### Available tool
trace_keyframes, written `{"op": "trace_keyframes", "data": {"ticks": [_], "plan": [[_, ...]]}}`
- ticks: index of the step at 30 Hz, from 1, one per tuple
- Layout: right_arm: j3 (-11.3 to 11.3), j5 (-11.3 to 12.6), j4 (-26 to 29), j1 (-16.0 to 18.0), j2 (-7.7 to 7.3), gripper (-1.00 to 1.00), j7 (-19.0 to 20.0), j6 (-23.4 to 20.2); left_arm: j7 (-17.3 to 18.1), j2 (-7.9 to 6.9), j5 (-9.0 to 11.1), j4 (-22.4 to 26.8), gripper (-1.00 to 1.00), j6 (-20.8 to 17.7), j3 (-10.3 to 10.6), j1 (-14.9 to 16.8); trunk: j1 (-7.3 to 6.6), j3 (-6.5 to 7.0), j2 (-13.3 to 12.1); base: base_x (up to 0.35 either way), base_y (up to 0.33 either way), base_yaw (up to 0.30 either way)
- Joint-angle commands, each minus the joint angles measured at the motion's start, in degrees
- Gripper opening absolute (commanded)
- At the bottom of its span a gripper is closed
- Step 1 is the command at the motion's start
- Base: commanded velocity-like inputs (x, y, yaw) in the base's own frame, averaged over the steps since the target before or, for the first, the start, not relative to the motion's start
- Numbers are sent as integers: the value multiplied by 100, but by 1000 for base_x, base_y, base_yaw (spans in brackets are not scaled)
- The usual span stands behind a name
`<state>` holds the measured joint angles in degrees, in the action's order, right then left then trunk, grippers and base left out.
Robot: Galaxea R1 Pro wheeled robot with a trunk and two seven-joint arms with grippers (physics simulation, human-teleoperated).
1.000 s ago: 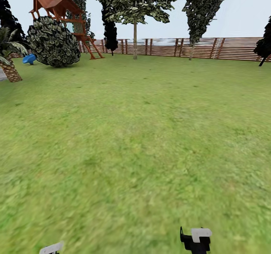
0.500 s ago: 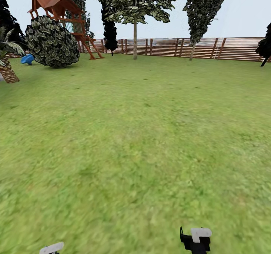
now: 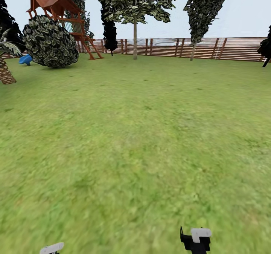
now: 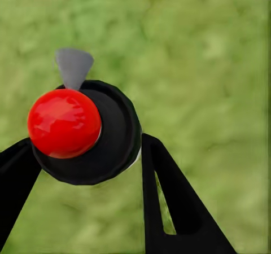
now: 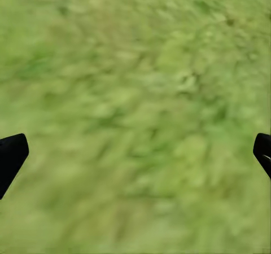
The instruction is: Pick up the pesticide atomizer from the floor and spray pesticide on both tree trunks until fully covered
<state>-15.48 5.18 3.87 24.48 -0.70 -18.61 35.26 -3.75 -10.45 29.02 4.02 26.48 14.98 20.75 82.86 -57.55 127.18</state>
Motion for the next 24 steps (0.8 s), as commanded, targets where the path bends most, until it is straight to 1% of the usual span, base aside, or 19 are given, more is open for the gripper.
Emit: {"op": "trace_keyframes", "data": {"ticks": [1,4,8,17,22,24], "plan": [[-51,54,-2,2,-1,100,-11,16,-38,-1,13,3,-100,13,49,4,3,-5,2,337,0,0],[-49,54,-1,3,-1,100,-11,16,-38,-1,15,3,-100,15,49,1,3,-5,2,337,0,-22],[-51,54,-1,3,-1,100,-11,16,-38,-1,15,3,-100,15,49,1,3,-5,2,337,0,-190],[-43,37,-5,2,-18,100,-2,13,-38,-1,13,3,-100,15,49,7,3,-5,2,337,0,-7],[-44,52,-1,3,-3,100,-10,11,-38,-1,13,3,-100,15,49,3,3,-5,2,338,0,0],[-43,53,-1,4,-1,100,-16,11,-38,-1,13,3,-100,15,49,4,3,-3,2,338,0,-122]]}}
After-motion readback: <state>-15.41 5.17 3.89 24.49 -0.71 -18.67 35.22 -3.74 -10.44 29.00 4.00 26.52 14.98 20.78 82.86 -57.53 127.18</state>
